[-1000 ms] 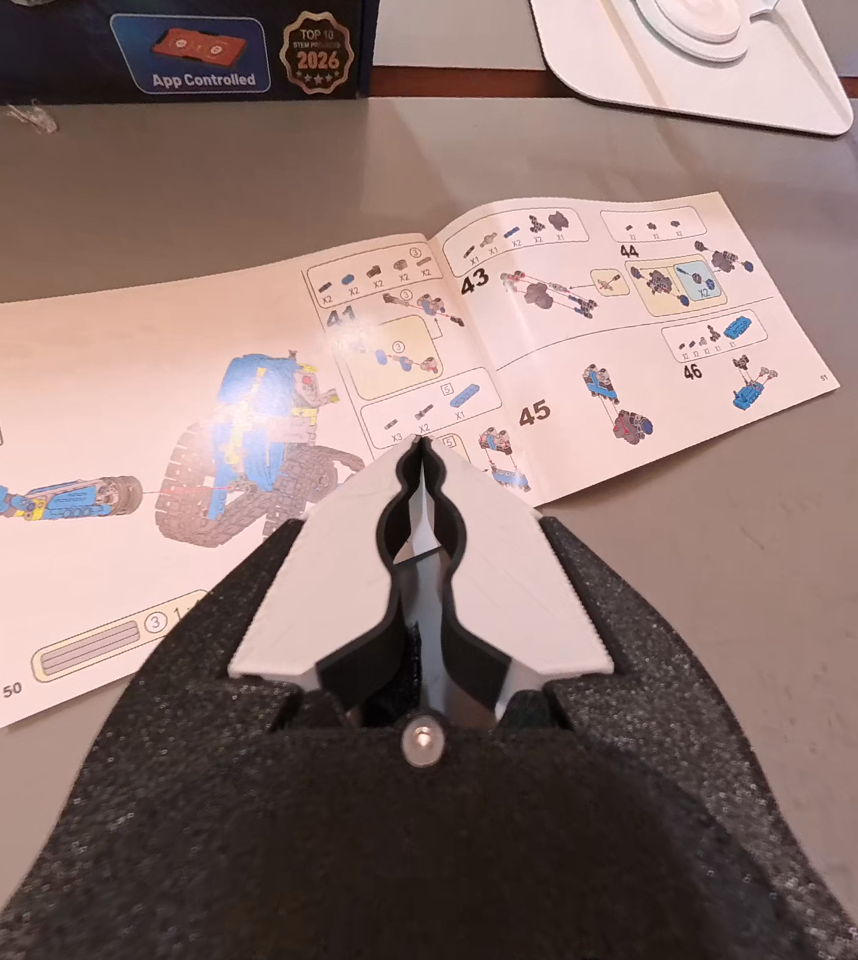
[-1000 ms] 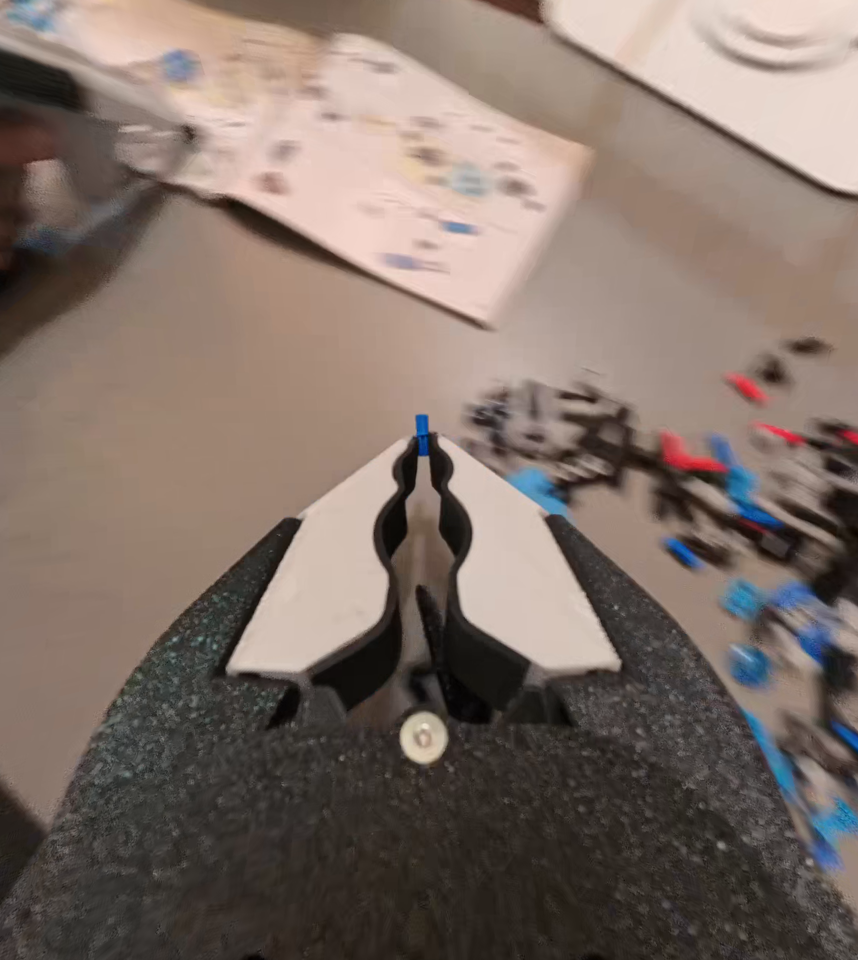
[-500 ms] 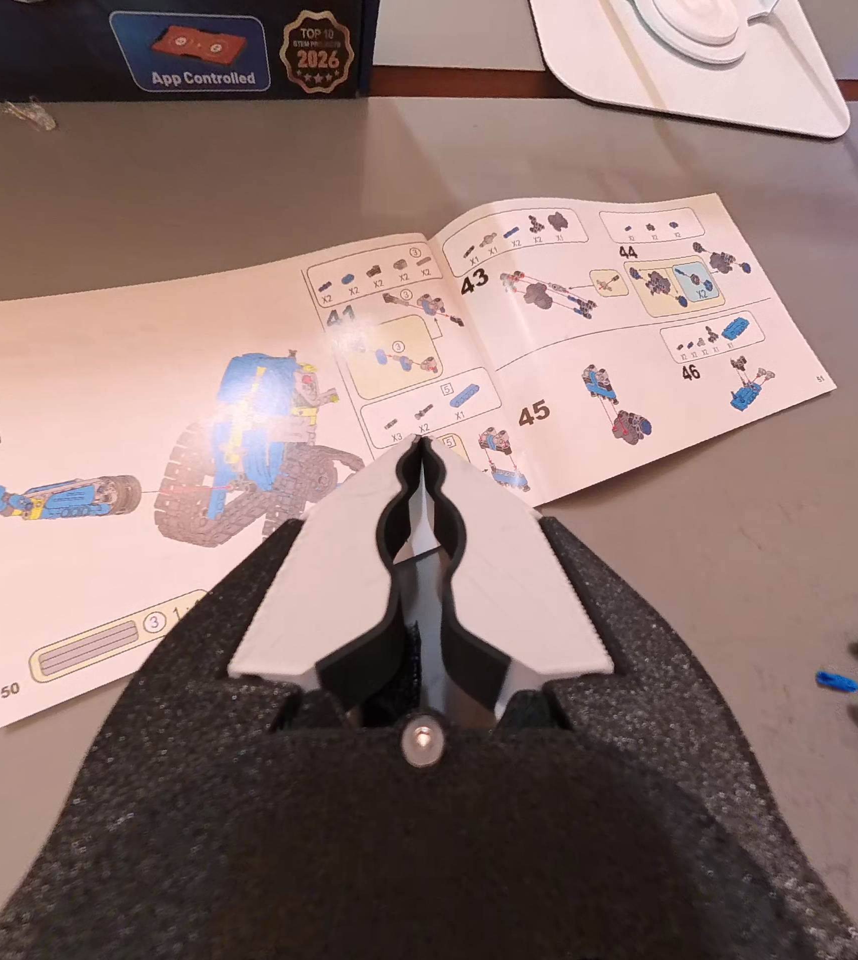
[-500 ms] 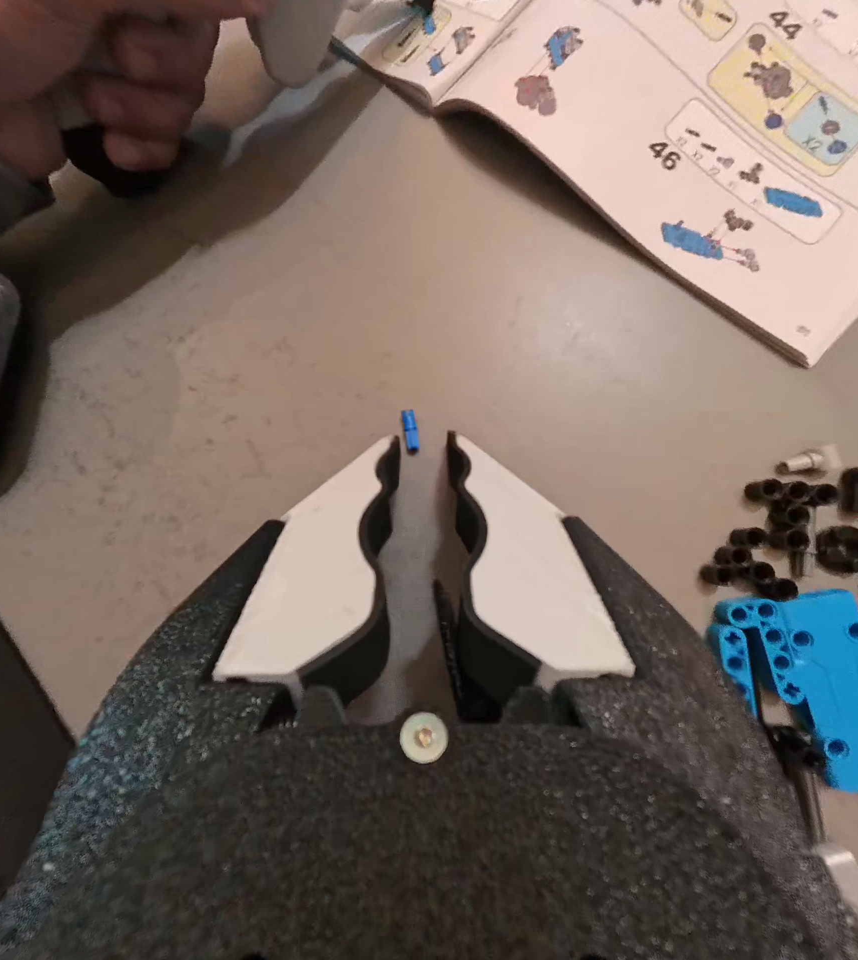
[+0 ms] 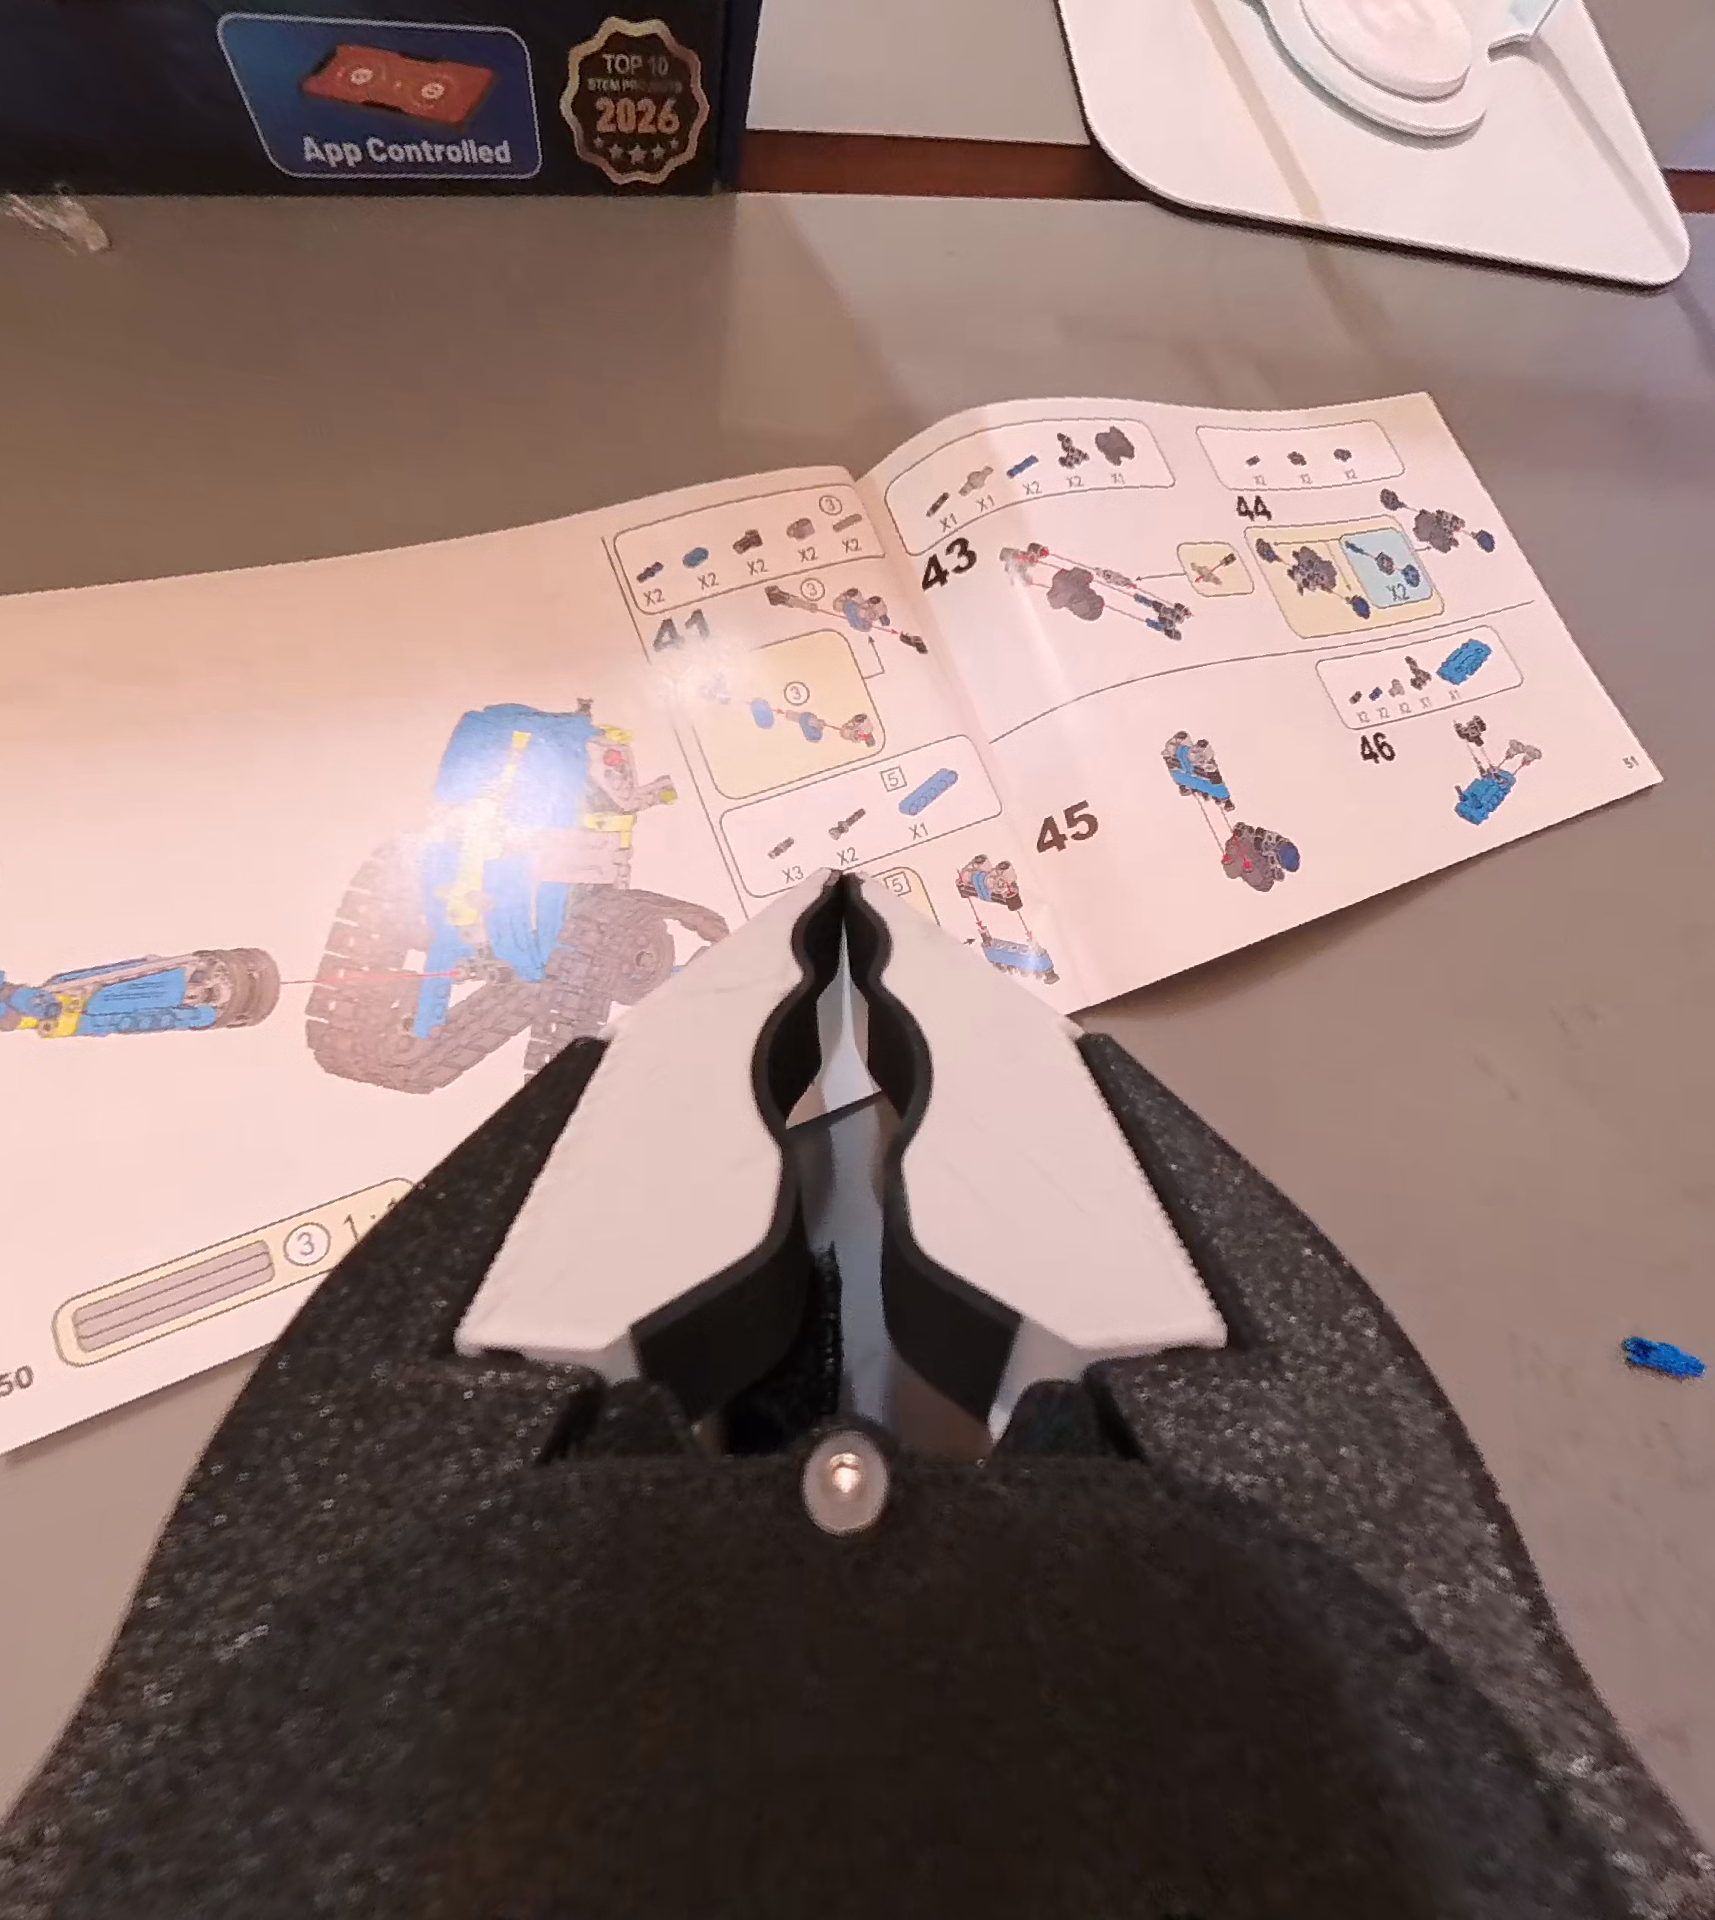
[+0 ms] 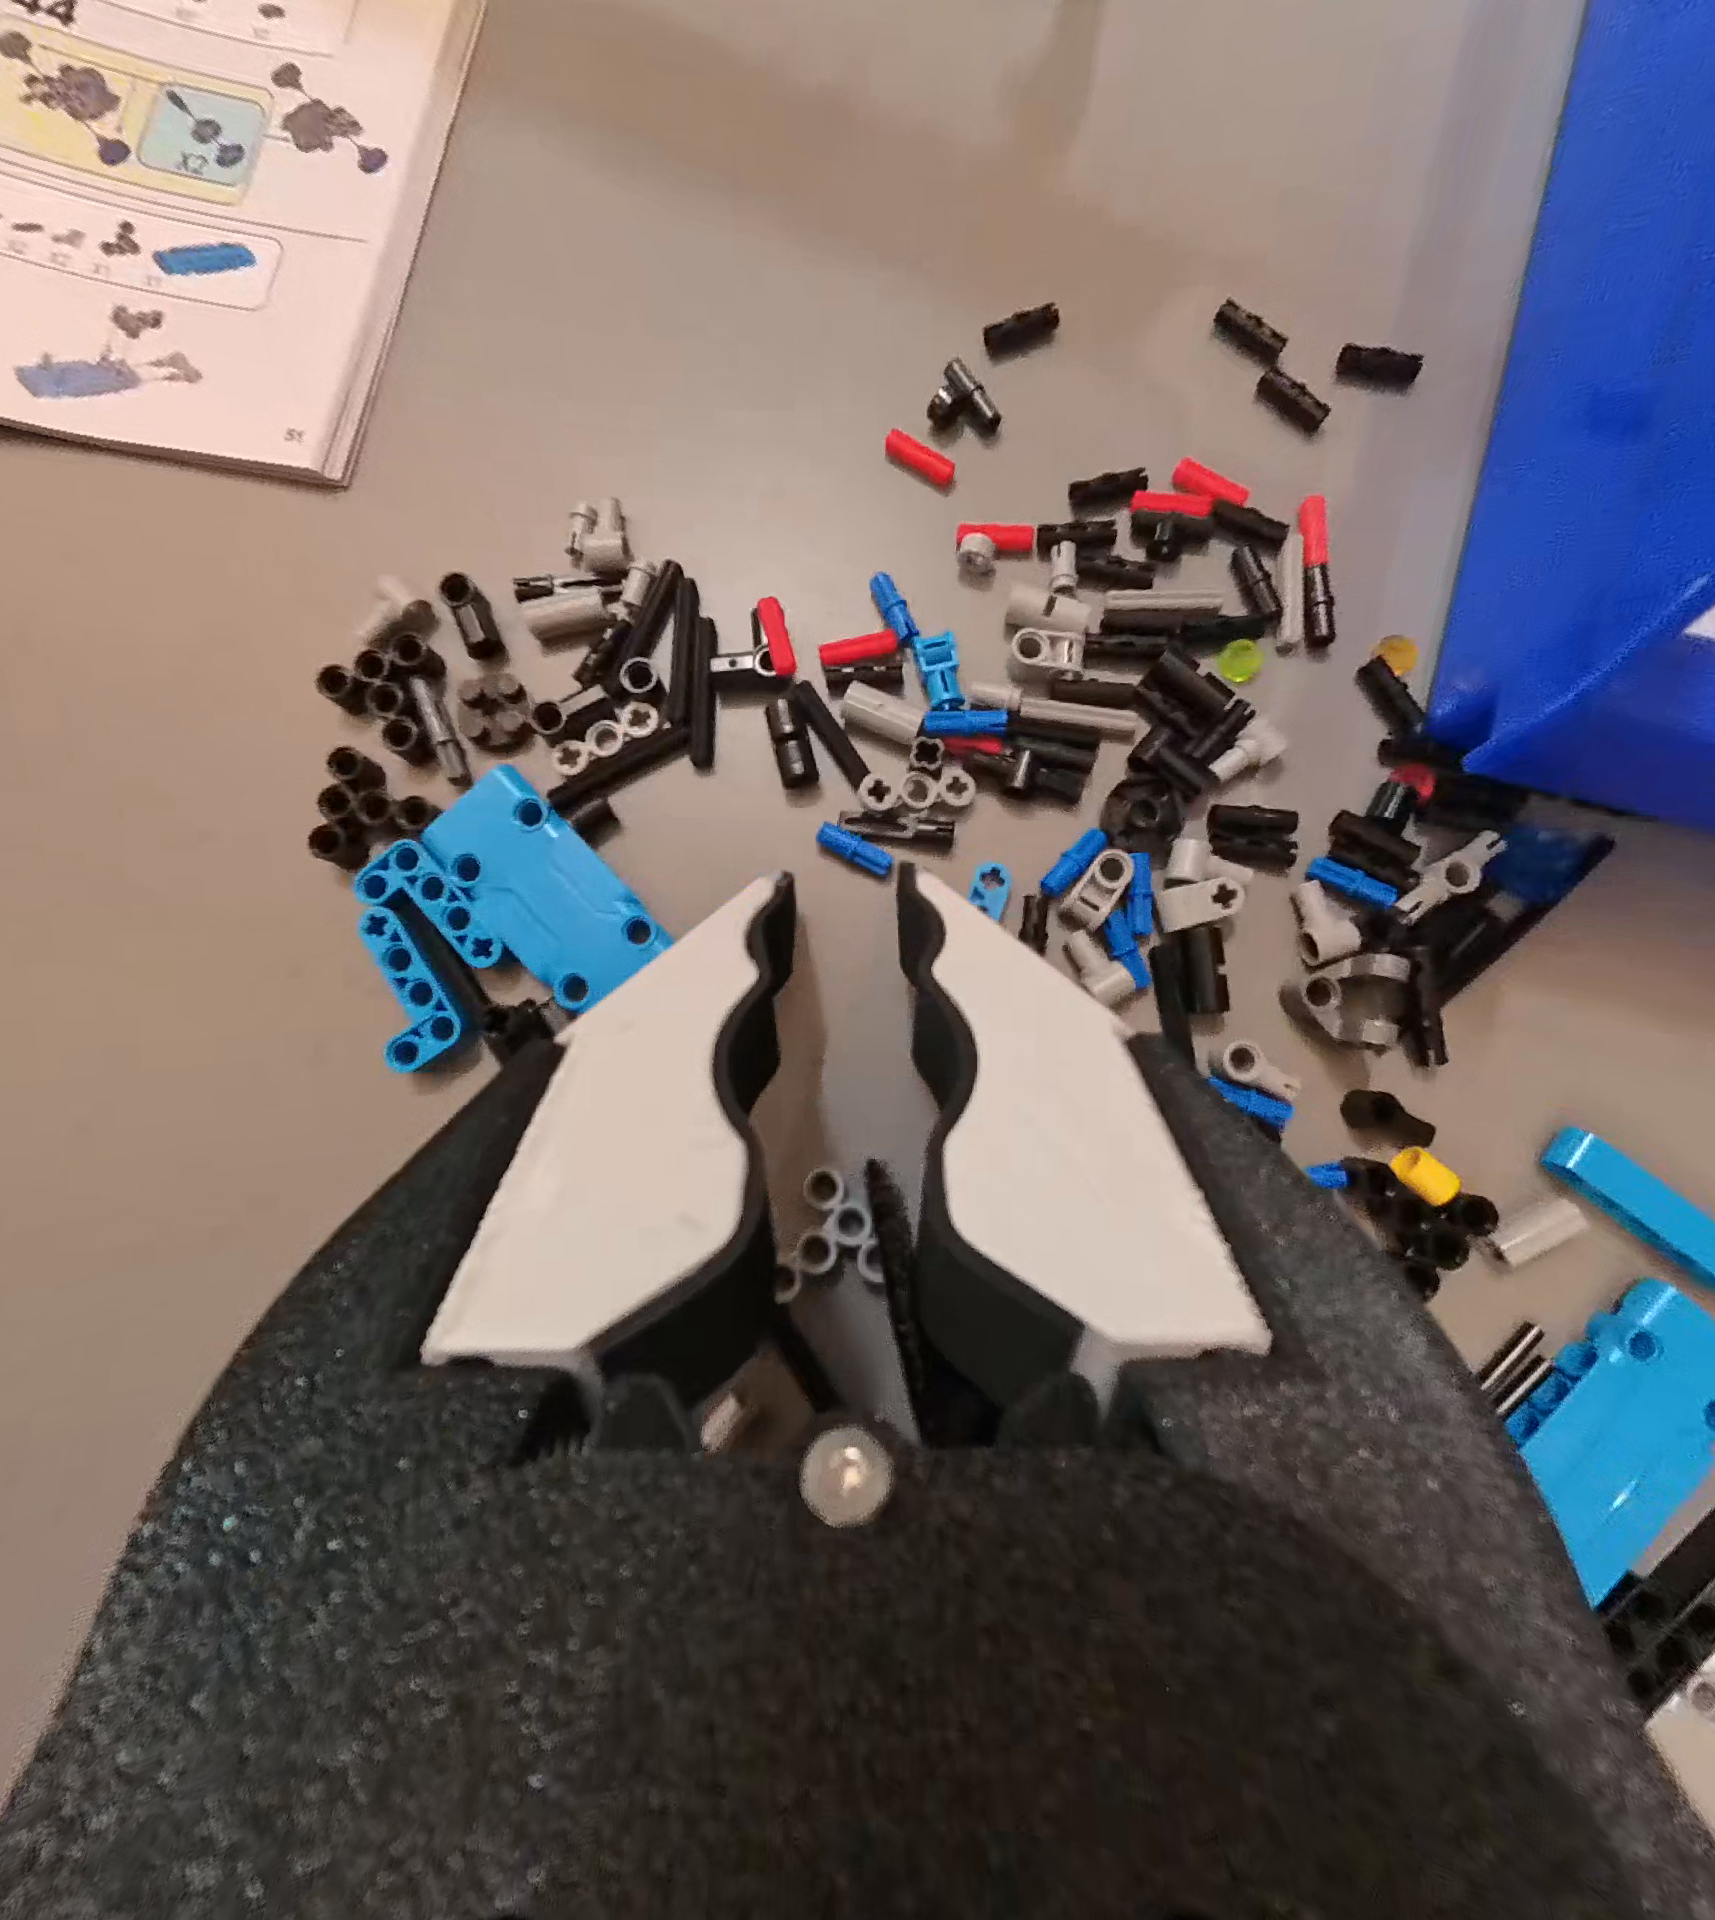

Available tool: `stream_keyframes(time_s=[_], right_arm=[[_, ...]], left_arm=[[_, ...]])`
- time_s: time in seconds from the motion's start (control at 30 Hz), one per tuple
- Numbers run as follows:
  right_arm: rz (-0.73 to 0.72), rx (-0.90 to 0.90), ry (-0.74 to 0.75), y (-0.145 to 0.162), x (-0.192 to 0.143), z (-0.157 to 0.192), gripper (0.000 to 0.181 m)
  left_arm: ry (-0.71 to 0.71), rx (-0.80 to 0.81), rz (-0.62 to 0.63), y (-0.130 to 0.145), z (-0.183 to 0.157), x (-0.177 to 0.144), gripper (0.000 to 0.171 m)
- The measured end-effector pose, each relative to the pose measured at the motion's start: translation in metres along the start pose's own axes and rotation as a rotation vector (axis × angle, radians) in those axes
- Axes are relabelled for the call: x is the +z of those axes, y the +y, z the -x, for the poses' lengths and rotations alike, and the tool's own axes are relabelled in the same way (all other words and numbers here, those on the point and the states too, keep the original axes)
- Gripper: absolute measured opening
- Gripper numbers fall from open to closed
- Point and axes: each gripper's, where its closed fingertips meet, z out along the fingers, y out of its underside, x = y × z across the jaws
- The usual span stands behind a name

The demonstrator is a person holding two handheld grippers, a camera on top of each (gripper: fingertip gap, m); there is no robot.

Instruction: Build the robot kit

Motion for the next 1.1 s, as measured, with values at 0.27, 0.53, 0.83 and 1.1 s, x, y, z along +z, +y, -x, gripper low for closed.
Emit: stream_keyframes(time_s=[0.27, 0.53, 0.83, 1.1], right_arm=[[0.003, 0.007, -0.015, -0.001, 0.009, -0.002, 0.009], [-0.012, -0.058, -0.032, -0.01, -0.006, 0.016, 0.008], [0.011, -0.21, -0.339, -0.006, -0.014, 0.164, 0.009], [0.071, -0.258, -0.409, 0.018, -0.002, 0.207, 0.008]], left_arm=[[-0.001, 0.001, 0.0, 0.0, 0.0, 0.0, 0.0], [-0.001, 0.001, 0.0, 0.0, 0.0, 0.0, 0.0], [0.0, 0.0, 0.0, 0.0, 0.0, 0.0, 0.0], [0.0, 0.0, -0.001, 0.0, 0.0, 0.0, 0.0]])
